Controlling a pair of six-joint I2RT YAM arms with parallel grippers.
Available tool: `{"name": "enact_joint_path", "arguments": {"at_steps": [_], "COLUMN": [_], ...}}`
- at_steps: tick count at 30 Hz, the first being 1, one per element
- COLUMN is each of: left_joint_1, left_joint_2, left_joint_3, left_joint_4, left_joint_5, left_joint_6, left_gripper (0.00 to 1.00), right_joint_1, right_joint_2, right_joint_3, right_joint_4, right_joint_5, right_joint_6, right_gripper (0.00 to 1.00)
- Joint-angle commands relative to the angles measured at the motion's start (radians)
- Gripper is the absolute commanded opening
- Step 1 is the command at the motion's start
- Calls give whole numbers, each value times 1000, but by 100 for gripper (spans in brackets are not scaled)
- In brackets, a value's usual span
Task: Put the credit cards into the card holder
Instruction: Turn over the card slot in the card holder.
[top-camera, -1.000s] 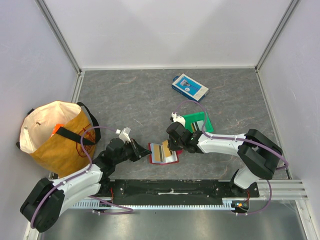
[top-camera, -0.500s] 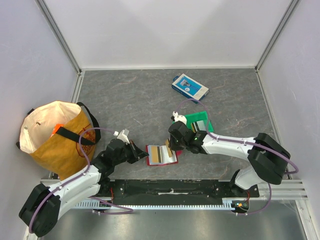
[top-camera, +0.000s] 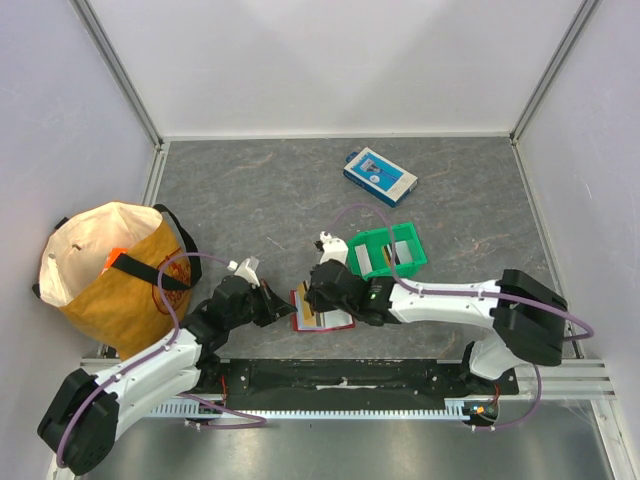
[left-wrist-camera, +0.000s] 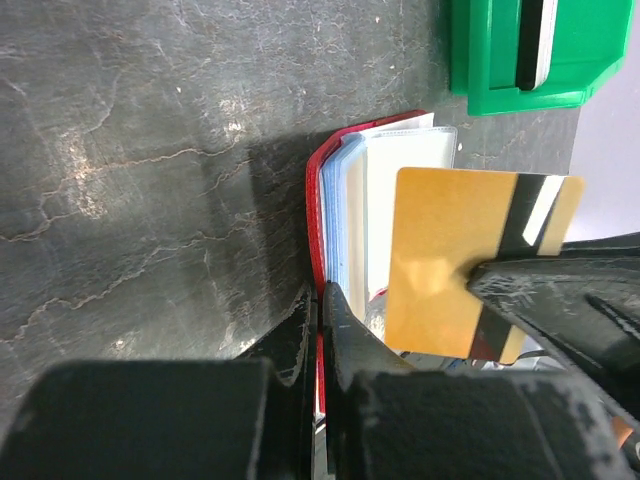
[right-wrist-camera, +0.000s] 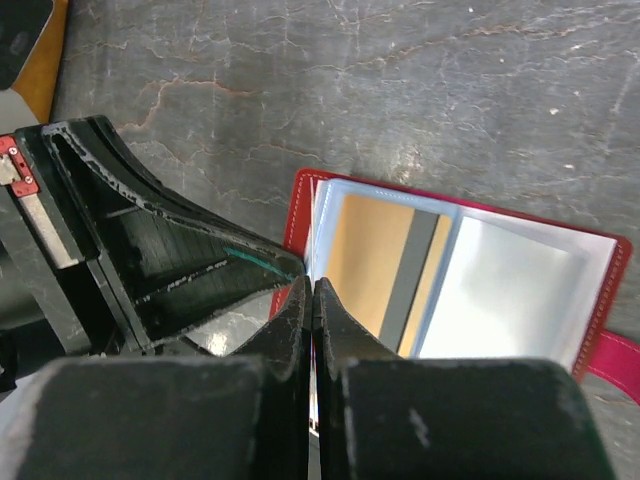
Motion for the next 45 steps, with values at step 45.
{"name": "enact_joint_path", "arguments": {"at_steps": [45], "left_joint_1": [-1], "left_joint_2": [-159], "left_joint_3": [54], "left_joint_4": [-95], "left_joint_5": [-5], "left_joint_6": [30], "left_gripper": [2], "right_joint_1": [198], "right_joint_2": [243], "right_joint_3": [374], "right_joint_4": [-516], "right_joint_5": [508], "right_joint_6": [68], "right_gripper": [0]}}
